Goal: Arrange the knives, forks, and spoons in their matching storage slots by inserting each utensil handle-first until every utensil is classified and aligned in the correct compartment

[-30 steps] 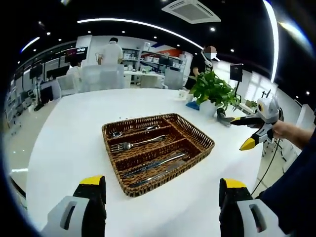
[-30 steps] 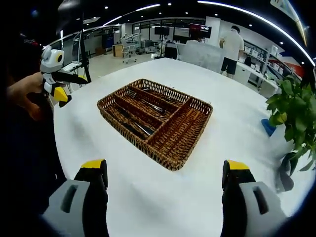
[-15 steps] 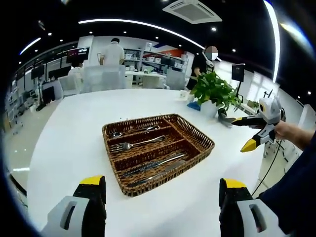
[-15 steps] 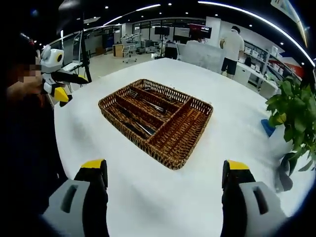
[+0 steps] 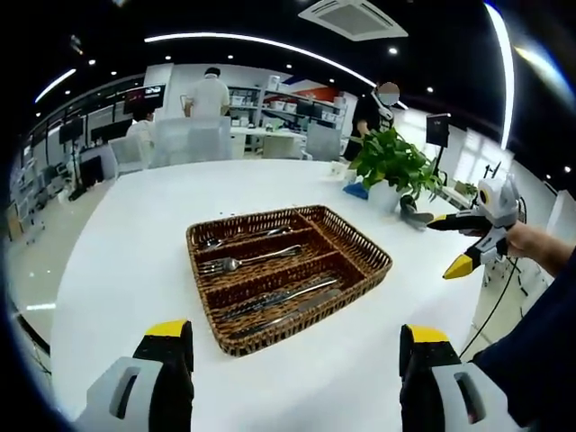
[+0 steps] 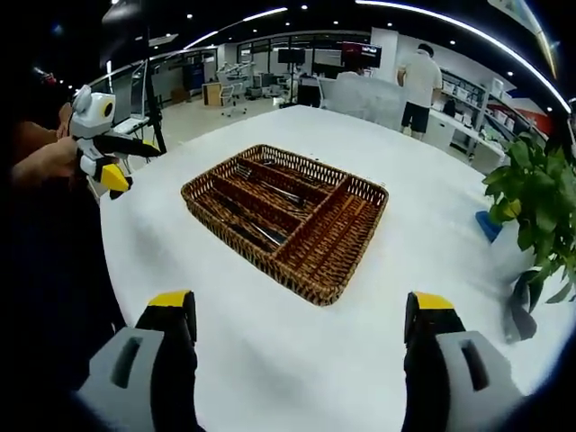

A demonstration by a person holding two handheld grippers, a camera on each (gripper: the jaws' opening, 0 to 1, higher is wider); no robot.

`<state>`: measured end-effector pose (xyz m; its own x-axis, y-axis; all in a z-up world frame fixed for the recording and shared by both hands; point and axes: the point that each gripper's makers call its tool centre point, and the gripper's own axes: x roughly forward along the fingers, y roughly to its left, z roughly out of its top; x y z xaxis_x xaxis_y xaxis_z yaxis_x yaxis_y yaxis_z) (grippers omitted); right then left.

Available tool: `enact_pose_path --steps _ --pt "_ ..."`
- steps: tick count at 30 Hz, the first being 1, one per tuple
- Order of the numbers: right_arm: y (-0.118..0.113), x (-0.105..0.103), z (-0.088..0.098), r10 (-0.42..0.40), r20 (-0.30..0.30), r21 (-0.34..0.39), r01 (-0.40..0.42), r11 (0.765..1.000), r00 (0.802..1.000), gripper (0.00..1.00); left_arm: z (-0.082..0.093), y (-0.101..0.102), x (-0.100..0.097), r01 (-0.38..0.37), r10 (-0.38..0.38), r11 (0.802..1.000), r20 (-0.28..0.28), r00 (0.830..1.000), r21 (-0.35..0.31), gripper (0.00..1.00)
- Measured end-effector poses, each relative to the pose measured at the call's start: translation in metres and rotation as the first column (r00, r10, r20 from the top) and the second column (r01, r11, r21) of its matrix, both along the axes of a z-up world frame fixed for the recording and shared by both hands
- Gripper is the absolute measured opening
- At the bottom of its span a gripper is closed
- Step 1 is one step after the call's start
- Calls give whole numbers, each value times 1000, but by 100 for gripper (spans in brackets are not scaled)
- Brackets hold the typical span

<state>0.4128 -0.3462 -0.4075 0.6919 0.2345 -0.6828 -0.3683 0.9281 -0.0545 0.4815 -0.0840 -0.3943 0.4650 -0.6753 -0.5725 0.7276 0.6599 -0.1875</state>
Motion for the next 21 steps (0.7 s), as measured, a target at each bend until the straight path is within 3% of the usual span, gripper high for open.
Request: enact_pose_path --steps 21 --pt "1 -10 -10 18 -49 -30 -19 999 999 95 4 -1 -4 -13 13 1000 12 1000 1 98"
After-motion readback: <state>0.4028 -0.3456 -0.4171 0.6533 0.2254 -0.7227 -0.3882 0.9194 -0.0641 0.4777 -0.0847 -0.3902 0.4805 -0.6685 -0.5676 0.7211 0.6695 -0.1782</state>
